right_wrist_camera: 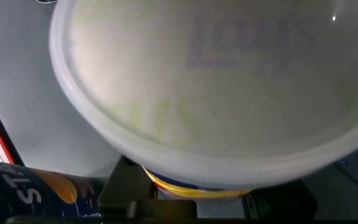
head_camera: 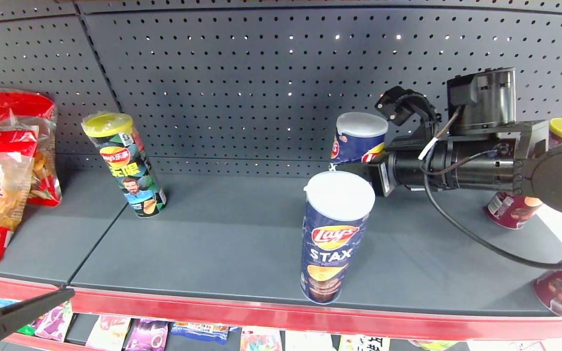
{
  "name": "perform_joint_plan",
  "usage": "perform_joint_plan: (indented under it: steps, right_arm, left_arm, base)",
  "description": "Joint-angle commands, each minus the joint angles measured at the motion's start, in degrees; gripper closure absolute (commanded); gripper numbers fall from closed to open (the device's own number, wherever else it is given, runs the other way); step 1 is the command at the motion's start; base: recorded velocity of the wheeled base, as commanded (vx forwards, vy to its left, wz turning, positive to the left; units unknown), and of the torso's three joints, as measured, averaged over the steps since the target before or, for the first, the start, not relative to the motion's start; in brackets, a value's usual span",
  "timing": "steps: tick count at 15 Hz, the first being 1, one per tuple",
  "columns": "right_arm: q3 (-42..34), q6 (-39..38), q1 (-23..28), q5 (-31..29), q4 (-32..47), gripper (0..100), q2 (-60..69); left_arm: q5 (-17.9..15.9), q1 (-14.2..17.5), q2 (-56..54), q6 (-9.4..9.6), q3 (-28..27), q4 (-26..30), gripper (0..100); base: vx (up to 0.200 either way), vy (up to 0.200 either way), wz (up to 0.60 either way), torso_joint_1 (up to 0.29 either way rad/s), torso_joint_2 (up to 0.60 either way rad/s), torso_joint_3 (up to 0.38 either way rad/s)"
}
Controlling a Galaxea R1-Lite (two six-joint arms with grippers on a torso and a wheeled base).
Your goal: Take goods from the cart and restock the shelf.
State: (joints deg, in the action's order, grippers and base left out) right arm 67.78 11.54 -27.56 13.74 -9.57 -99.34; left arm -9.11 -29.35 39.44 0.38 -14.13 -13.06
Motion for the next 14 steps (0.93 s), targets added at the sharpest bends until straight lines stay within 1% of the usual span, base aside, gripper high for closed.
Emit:
perform_joint_plan:
  steps: [1, 11, 12, 14]
  right_arm:
    - [0.1, -0.2, 0.0, 0.1, 0.0, 100, -0.5]
    - [0.8, -0.5, -0.4, 0.1, -0.1, 100, -2.6]
    - [0.7, -0.5, -0.4, 0.1, -0.1, 0, -2.5]
    - [0.2, -0.6, -0.4, 0.0, -0.1, 0, -2.1]
  left_arm:
    - [0.0, 0.0, 0.2, 0.06, 0.2, 0.0, 0]
    - [0.0, 0.0, 0.1, -0.03, 0.8, 0.0, 0]
    - [0.0, 0.0, 0.1, -0.03, 0.8, 0.0, 0]
    - [0.0, 0.0, 0.2, -0.03, 0.8, 0.0, 0]
  base:
    - [0.000, 0.000, 0.00, 0.000, 0.00, 0.000]
    - [0.000, 0.000, 0.00, 0.000, 0.00, 0.000]
    - [0.000, 0.000, 0.00, 0.000, 0.00, 0.000]
    - [0.000, 0.000, 0.00, 0.000, 0.00, 0.000]
